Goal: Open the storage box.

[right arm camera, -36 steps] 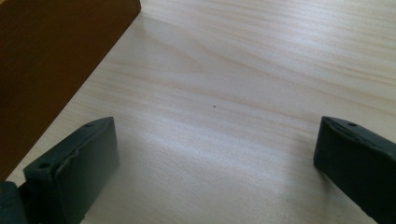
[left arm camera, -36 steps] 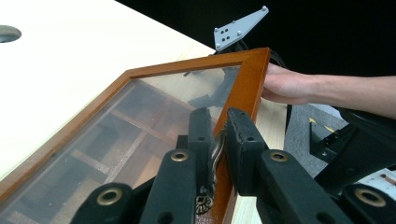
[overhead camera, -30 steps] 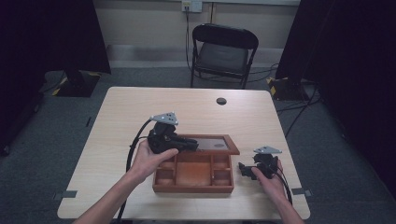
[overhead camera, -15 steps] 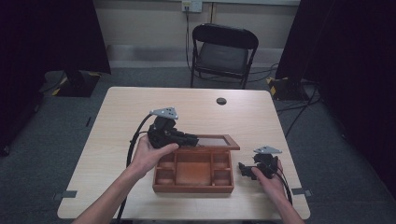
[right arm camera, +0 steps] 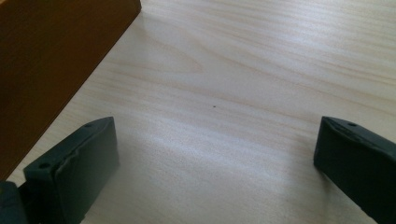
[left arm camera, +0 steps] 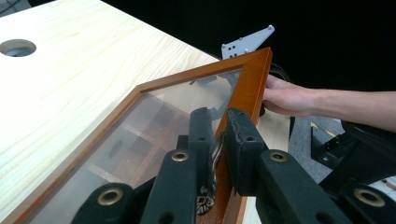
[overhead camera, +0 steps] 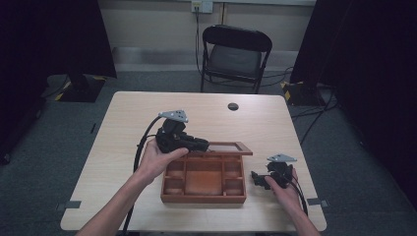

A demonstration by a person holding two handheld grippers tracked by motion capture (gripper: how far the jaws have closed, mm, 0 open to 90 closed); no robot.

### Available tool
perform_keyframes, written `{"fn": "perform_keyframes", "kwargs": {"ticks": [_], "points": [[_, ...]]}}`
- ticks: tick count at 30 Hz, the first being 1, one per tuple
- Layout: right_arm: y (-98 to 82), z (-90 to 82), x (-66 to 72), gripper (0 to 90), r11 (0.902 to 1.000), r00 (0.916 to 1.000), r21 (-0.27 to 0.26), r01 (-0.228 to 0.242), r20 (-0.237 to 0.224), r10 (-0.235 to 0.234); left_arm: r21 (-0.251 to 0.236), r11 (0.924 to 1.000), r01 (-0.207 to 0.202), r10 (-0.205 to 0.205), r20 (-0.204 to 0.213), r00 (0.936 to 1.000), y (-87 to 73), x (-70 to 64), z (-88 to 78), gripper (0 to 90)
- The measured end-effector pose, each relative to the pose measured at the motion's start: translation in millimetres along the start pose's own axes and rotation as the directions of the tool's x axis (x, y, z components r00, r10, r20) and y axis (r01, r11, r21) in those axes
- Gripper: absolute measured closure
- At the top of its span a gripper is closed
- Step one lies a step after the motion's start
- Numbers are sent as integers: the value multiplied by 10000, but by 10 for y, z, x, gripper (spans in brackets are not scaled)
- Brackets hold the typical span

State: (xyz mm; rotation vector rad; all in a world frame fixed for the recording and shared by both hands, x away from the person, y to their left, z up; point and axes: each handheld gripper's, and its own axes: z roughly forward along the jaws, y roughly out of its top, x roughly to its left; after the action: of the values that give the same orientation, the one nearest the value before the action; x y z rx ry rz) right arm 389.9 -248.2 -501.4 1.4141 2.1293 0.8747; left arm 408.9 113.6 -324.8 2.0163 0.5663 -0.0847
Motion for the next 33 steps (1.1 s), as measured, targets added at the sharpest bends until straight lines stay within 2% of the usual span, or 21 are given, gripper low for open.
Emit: {"fn": "perform_keyframes", "kwargs": {"ticks": [14,24,33], "points": [[0,0,0,0,10000,10000,0,-1,-1,1,-63,10000,-27,27,-35,10000,55,33,-15,812],[0,0,0,0,10000,10000,0,0,0,0,-78,9999,-132,131,-242,9996,86,20,-5,816],[0,0,-1,0,10000,10000,-1,12,2,-12,-37,9998,-172,171,-247,9995,76,14,-3,817]]}}
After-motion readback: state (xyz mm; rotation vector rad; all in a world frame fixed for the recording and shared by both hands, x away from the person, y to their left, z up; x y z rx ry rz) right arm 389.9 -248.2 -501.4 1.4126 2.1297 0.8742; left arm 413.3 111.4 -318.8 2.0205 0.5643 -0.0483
